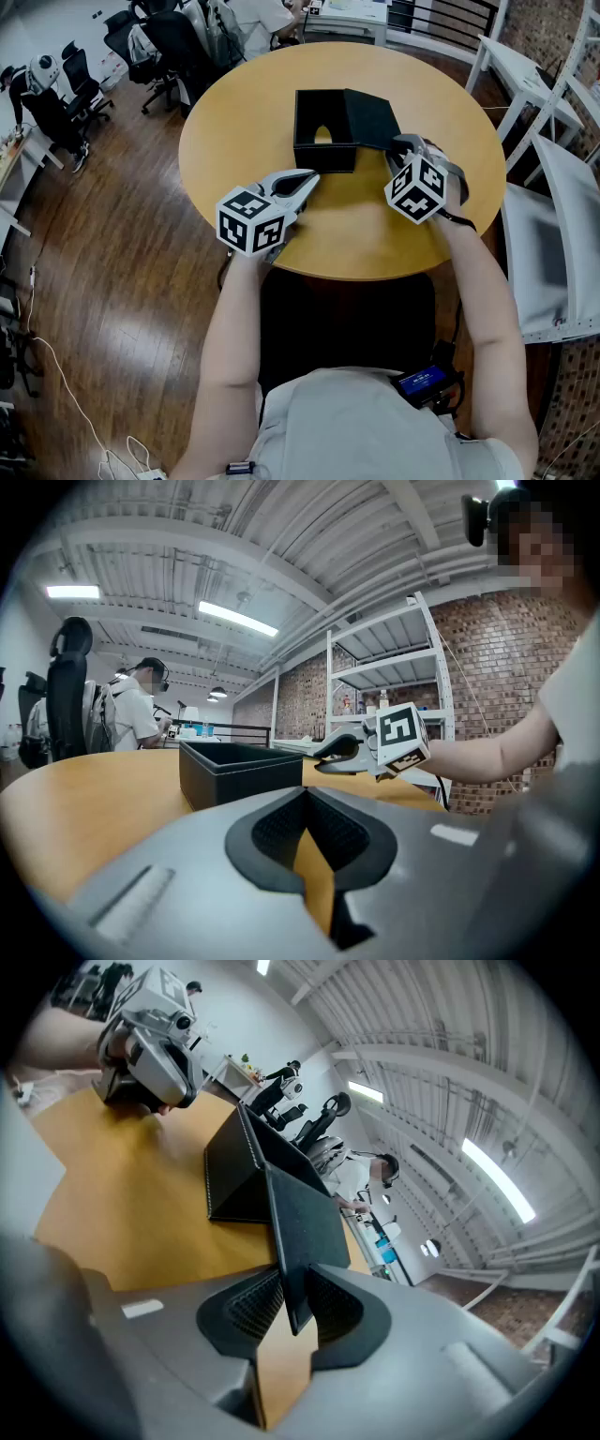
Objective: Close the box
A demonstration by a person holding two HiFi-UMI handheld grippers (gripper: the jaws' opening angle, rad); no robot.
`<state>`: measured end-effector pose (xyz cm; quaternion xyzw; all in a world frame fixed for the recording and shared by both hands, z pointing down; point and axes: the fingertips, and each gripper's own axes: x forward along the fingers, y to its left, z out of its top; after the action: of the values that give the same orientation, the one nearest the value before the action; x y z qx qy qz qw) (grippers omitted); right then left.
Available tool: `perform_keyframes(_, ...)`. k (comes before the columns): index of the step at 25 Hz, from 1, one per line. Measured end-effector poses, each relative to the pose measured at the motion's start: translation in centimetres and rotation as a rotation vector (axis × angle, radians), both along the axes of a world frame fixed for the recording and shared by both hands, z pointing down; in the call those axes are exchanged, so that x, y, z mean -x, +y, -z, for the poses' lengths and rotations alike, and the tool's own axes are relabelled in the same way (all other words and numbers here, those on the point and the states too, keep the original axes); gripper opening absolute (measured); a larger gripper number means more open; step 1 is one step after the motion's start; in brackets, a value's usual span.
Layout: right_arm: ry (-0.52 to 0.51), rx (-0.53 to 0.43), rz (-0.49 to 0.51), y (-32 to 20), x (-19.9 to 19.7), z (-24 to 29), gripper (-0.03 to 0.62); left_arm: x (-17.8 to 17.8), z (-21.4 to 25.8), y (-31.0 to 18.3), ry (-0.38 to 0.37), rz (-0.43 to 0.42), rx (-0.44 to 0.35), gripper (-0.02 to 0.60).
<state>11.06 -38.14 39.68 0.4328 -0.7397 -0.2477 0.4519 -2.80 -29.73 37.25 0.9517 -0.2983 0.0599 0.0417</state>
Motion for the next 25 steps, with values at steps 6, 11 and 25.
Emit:
perform_keyframes(6, 0.285, -0.237, 0.019, -0.3, -2.7, 4.7, 0.087, 0.0, -0.1, 0.4, -0.008, -0.006, 0.004, 0.000)
perform_keyframes(11, 0.484, -0.551, 0.022, 0.3, -1.1, 11.0, 0.290, 0.2, 0.1, 0.4, -0.006, -0.006, 0.003, 0.000)
perform_keyframes(25, 0.046, -0.431, 0.175, 1.3, 6.8, 11.4, 0.214, -0.1, -0.1, 0.4, -0.010, -0.007, 0.005, 0.001)
